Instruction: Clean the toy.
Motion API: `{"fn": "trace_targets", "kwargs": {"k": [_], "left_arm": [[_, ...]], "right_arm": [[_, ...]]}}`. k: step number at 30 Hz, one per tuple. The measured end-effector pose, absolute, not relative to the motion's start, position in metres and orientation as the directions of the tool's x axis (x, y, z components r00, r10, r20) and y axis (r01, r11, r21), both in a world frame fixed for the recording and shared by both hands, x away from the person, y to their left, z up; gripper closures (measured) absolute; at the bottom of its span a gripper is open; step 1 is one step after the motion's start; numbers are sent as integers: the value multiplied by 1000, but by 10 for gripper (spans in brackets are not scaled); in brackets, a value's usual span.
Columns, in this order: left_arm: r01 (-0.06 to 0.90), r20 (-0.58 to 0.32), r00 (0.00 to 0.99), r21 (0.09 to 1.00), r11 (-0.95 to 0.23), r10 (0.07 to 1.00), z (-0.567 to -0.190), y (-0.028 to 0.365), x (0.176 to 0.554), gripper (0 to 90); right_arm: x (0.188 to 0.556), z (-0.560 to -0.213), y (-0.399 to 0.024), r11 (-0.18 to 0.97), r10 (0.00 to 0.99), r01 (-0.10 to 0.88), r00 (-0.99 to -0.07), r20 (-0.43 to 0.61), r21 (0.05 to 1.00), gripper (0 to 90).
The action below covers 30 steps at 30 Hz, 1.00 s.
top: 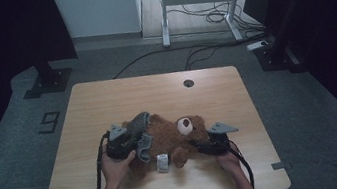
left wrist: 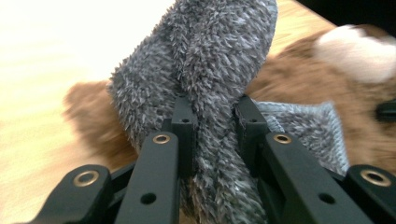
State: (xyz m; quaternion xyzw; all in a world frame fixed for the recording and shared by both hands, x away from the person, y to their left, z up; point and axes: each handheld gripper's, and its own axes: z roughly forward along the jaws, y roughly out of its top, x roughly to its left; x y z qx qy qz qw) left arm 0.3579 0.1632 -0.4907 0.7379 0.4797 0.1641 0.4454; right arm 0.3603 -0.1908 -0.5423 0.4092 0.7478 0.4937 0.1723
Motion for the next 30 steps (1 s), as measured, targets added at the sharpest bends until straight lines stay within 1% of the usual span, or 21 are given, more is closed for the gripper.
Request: {"fn": "trace_targets", "kwargs": {"k": [3, 5, 9, 15, 17, 22, 26, 29, 30], "left_arm": [[581, -166, 458, 799, -152, 873, -501, 167, 362, 740], [605, -181, 444, 783, -145, 877, -507, 170, 364, 741], [638, -150, 444, 745, -194, 884, -514, 172, 363, 741], [685, -180, 438, 702, -197, 881, -534, 185, 358, 745], [683, -198, 445, 706, -188, 873, -537, 189, 355, 744], [686, -182, 453, 696, -211, 873, -536, 193, 352, 744], [690, -192, 455, 694, -207, 869, -535, 198, 349, 743], [660, -268, 471, 739, -134, 841, -526, 198, 345, 745], [644, -278, 481, 755, -120, 831, -520, 196, 344, 745]], "right_arm": [[360, -542, -190, 174, 783, 443, -604, 149, 880, 389], [360, -542, -190, 173, 784, 443, -603, 150, 880, 389], [360, -543, -190, 174, 783, 443, -604, 148, 880, 389], [360, -543, -190, 177, 783, 442, -604, 146, 879, 389], [360, -543, -191, 176, 783, 443, -604, 147, 879, 389], [360, -543, -191, 178, 783, 444, -604, 147, 878, 389], [360, -543, -191, 179, 784, 444, -604, 145, 878, 389], [360, -543, -191, 178, 783, 445, -604, 148, 878, 389], [360, -543, -191, 175, 784, 447, -602, 150, 877, 390]]}}
